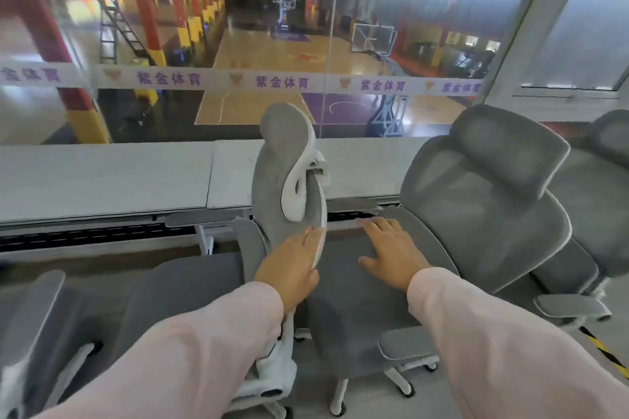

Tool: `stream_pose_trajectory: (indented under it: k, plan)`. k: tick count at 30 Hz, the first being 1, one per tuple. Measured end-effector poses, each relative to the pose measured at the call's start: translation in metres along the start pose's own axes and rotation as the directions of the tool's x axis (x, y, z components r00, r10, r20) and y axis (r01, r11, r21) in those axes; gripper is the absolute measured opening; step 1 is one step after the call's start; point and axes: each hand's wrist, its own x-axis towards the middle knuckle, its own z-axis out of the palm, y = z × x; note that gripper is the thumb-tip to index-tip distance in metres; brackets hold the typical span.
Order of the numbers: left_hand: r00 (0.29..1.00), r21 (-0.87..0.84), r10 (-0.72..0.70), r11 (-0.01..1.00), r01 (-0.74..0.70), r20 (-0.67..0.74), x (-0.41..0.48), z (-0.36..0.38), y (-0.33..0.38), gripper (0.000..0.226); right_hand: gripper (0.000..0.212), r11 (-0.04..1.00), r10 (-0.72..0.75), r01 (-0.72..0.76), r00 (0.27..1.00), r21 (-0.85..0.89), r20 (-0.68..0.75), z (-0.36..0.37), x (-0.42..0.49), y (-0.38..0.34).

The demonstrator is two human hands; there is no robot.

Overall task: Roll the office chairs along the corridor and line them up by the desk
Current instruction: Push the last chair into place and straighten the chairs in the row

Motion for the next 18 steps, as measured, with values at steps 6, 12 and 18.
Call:
stream_pose_trajectory:
  k: [6,12,18]
  plan:
    - [0.987,-0.019,-0.148,0.989,0.147,-0.059,-0.025,0.0,0.003,0.061,0.07,0.972,-0.215,0.214,0.977,0.1,-0.005,-0.006,0.029,0.001]
    - [0.937,0.007,-0.332,0.942,0.335,-0.11,-0.066,-0.003,0.001,0.065,0.075,0.949,-0.255,0.262,0.965,0.177,-0.059,-0.011,0.049,-0.025]
    - [0.897,0.042,-0.429,0.899,0.435,-0.107,-0.106,-0.016,-0.015,0.073,0.078,0.916,-0.259,0.287,0.956,0.279,-0.136,-0.009,0.064,-0.066]
